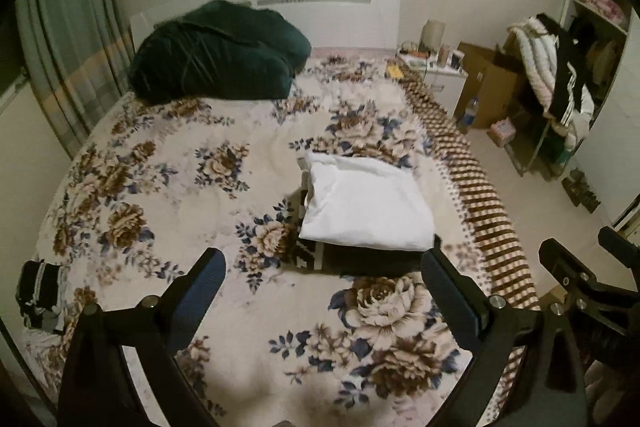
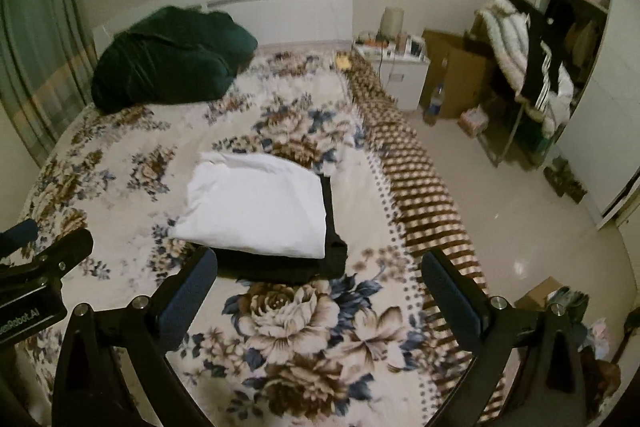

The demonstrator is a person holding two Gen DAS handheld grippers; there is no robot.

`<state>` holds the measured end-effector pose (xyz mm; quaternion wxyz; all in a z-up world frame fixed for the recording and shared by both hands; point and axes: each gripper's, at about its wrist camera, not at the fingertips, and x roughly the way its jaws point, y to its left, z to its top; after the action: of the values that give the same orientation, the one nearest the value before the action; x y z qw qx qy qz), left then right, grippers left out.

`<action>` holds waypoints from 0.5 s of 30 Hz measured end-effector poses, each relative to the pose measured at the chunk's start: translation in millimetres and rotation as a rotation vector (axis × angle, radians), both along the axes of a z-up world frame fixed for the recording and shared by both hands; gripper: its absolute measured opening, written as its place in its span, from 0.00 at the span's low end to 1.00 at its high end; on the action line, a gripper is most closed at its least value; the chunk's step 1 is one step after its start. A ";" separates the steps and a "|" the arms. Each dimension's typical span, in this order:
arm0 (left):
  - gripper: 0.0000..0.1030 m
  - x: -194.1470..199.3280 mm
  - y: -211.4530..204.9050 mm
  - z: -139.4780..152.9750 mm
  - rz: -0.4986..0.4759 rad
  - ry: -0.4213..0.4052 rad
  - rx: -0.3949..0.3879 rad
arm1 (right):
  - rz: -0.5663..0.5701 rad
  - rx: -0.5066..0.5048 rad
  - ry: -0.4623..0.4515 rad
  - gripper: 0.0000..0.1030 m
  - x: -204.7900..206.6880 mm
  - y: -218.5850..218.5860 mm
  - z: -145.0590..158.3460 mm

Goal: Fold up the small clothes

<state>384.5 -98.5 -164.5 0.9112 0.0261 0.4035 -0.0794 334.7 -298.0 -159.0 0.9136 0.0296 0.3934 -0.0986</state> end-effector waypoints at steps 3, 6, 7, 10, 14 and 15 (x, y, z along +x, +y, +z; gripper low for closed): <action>0.97 -29.7 5.7 27.3 -0.005 -0.029 -0.009 | 0.001 -0.007 -0.031 1.00 -36.3 11.6 35.1; 0.97 -56.7 8.8 49.9 -0.021 -0.047 -0.019 | -0.007 -0.005 -0.064 1.00 -82.3 22.2 74.1; 0.97 -67.7 9.2 59.4 -0.027 -0.058 -0.014 | -0.009 -0.005 -0.073 1.00 -91.2 24.2 81.6; 0.97 -93.9 8.3 77.3 -0.023 -0.079 -0.004 | -0.008 -0.008 -0.100 1.00 -129.3 31.6 113.0; 0.97 -123.1 5.2 94.4 -0.020 -0.111 -0.004 | 0.015 -0.009 -0.118 1.00 -170.7 38.8 145.4; 0.97 -128.2 4.3 96.0 -0.017 -0.112 -0.007 | 0.024 -0.008 -0.122 1.00 -178.5 39.7 151.4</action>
<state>256.3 -94.2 -68.5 0.9317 0.0308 0.3513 -0.0868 156.3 -258.3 -7.6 0.9370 0.0272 0.3371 -0.0873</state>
